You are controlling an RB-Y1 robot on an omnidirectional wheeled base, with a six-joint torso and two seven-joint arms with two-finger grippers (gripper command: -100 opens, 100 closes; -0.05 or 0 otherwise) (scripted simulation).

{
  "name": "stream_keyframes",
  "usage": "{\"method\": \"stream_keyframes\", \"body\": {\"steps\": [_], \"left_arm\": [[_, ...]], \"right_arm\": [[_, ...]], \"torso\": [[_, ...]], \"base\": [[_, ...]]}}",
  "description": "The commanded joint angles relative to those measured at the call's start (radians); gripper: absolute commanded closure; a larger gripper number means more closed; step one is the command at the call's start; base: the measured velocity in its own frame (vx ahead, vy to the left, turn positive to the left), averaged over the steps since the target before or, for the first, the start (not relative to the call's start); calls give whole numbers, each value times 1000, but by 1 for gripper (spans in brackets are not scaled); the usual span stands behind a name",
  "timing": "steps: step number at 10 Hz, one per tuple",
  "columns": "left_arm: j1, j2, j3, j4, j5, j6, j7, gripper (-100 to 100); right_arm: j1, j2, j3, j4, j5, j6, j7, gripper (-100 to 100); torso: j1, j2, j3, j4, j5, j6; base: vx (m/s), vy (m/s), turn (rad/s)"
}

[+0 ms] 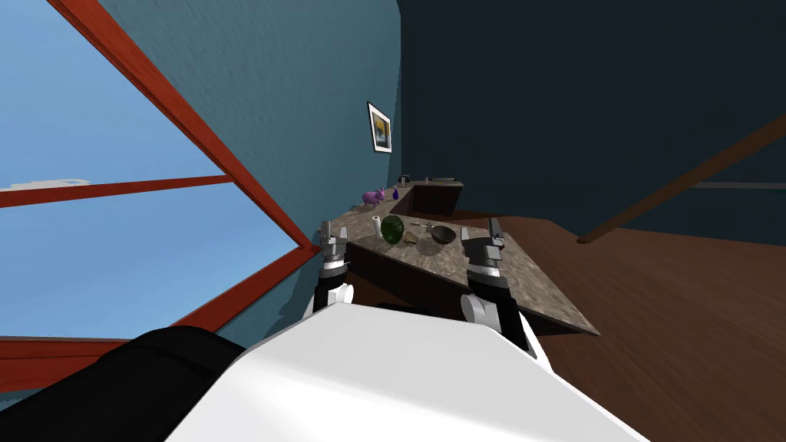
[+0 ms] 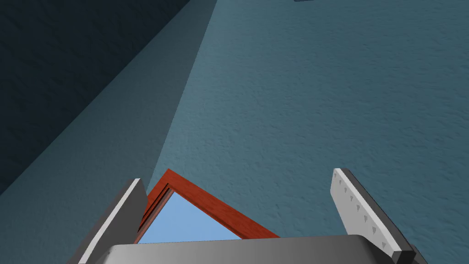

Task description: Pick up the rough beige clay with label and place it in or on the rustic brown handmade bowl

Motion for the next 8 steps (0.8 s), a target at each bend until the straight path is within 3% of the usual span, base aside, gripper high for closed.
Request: {"method": "stream_keyframes", "body": {"steps": [1,8], "left_arm": [[0,0,0,0,0,0,0,0],[0,0,0,0,0,0,0,0]], "right_arm": [[0,-40,-3,9,22,0,15,-100],[-6,-217,-15,75,177,-2,119,-100]], "torso": [[0,0,0,0,0,0],[6,-1,-1,0,1,0]], "base": [[2,35,-8],[10,88,-1]]}}
